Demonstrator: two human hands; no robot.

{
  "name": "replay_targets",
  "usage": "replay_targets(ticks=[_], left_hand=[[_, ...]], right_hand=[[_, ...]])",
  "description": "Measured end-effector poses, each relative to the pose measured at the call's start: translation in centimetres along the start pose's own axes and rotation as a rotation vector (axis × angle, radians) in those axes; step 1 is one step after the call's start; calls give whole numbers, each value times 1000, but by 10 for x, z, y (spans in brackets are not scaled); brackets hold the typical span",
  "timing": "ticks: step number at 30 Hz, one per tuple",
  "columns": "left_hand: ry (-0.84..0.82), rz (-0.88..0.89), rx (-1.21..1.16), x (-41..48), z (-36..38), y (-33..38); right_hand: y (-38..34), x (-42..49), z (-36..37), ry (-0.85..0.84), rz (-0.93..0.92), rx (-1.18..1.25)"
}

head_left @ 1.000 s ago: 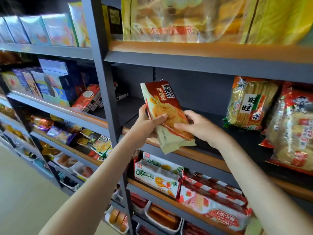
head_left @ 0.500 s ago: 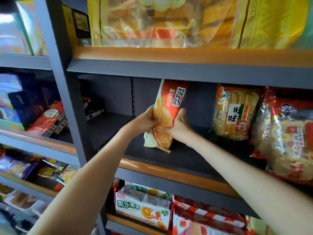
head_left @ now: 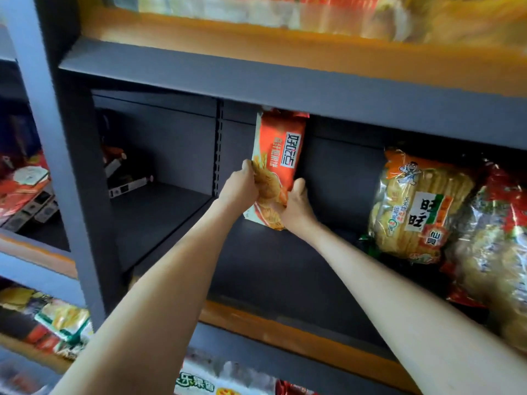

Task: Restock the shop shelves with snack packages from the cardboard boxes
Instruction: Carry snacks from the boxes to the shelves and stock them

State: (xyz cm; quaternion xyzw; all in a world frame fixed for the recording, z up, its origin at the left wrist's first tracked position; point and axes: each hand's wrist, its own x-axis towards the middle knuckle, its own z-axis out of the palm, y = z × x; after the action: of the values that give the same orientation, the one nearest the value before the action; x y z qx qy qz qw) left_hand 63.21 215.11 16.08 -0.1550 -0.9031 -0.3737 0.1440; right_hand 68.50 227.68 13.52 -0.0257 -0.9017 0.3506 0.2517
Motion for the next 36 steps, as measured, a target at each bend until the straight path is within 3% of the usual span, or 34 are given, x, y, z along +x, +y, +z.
replay_targets(ticks=[11, 16, 22, 27, 36], left_hand=[[-109, -168, 17, -17, -12, 10], [-174, -189, -76, -38, -16, 16], [-165, -176, -101, -45, -20, 26], [-262, -143, -46, -67, -14, 36], [-239, -117, -56, -98, -25, 40]], right_hand=[[-13, -15, -9, -98, 260, -153], [-31, -44, -24, -69, 139, -265], [-43, -69, -43, -175, 191, -213], [-41, -95, -47, -269, 233, -170], [-52, -112, -58, -239, 237, -83]])
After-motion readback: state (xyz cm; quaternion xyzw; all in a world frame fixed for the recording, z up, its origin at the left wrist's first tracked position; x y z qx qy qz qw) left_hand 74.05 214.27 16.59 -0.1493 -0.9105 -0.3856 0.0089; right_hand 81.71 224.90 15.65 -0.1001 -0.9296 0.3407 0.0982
